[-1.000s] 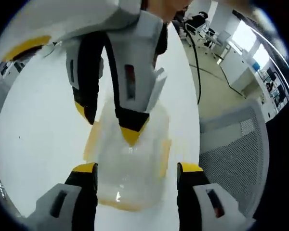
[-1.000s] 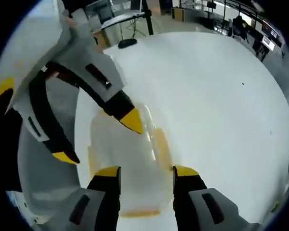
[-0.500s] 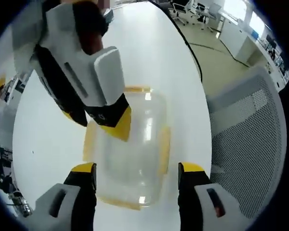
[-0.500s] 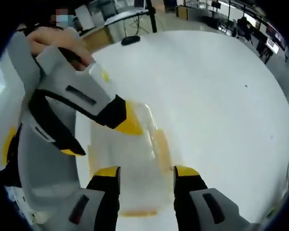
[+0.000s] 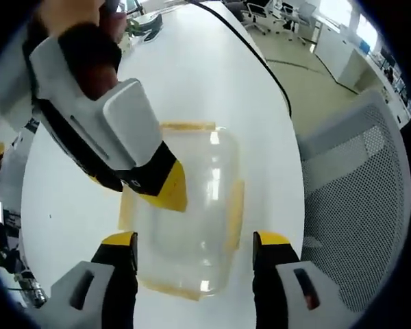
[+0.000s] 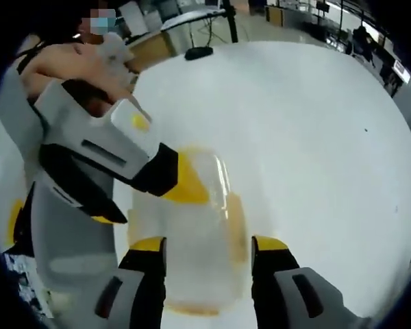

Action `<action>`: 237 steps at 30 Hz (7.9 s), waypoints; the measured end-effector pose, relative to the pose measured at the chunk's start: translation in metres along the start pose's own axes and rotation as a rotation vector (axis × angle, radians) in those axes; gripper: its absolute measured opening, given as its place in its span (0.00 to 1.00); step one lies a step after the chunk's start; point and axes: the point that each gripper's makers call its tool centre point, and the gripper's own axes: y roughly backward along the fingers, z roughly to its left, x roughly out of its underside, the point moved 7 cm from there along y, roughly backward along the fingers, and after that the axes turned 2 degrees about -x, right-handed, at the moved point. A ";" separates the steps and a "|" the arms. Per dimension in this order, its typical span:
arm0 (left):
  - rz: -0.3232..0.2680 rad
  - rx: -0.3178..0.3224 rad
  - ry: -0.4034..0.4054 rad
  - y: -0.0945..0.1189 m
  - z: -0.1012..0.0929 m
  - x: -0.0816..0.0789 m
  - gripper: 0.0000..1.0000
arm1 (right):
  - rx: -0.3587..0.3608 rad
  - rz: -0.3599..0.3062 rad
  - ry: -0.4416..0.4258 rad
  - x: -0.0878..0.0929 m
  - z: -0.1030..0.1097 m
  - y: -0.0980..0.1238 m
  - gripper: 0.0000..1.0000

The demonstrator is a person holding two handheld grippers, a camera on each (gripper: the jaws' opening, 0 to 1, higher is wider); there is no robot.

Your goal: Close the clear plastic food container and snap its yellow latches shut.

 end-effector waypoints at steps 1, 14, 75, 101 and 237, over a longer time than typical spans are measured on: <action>0.001 -0.007 0.009 0.000 0.001 -0.001 0.66 | -0.004 0.003 -0.005 0.000 -0.002 0.000 0.46; 0.041 -0.091 0.003 -0.004 -0.004 -0.003 0.62 | -0.057 0.020 -0.013 0.000 -0.003 -0.002 0.47; 0.080 -0.145 -0.145 -0.004 -0.012 -0.008 0.54 | -0.116 -0.010 -0.077 -0.001 -0.001 -0.006 0.45; 0.032 0.040 -0.102 0.004 0.002 0.007 0.93 | 0.015 0.040 0.121 0.011 0.020 0.003 0.68; 0.112 0.066 -0.026 -0.011 0.024 0.109 0.87 | 0.128 -0.024 0.218 -0.033 0.035 -0.062 0.88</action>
